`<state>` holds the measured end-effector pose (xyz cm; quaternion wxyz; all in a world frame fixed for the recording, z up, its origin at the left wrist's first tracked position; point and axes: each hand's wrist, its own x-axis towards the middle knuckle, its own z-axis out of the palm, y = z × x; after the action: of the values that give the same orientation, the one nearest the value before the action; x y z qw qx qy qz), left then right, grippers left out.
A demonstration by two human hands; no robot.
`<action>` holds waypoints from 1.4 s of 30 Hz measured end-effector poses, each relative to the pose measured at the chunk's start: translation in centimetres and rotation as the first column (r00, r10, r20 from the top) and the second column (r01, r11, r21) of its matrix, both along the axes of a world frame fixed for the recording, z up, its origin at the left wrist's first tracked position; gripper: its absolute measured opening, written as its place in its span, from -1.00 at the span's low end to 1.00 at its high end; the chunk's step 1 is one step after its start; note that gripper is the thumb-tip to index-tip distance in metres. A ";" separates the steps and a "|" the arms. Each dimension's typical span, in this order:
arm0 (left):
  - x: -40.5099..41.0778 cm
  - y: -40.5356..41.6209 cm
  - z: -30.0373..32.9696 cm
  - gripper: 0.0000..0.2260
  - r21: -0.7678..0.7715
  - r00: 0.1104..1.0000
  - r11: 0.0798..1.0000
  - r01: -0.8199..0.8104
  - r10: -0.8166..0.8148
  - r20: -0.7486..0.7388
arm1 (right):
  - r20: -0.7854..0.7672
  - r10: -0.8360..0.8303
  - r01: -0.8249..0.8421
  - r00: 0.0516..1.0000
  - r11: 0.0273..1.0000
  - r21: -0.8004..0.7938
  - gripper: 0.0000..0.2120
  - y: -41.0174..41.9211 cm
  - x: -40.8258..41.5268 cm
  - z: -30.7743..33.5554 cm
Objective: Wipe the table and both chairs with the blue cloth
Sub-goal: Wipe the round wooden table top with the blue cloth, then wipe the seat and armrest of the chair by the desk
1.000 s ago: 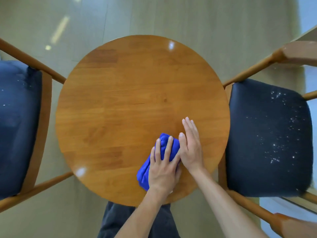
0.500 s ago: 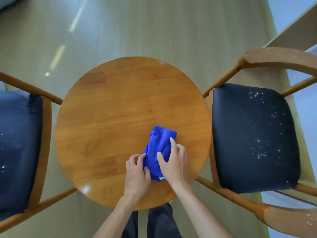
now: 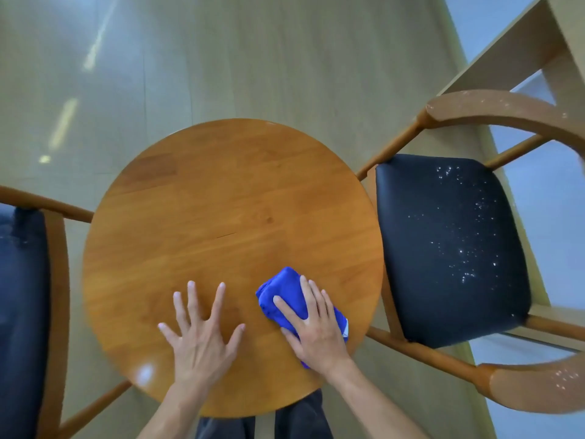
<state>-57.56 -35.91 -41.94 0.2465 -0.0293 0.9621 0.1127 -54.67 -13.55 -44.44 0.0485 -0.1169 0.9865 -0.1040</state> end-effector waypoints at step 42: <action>1.4 15.1 1.4 0.18 -0.018 0.886 0.946 -0.323 0.309 0.347 | 0.323 -0.127 0.099 0.938 0.990 0.101 -0.26 11.4 -1.3 5.1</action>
<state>-56.18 -20.82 -40.58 0.3901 -0.1996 0.8838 0.1638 -55.96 -2.10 -39.34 0.2110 -0.0390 0.9731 -0.0838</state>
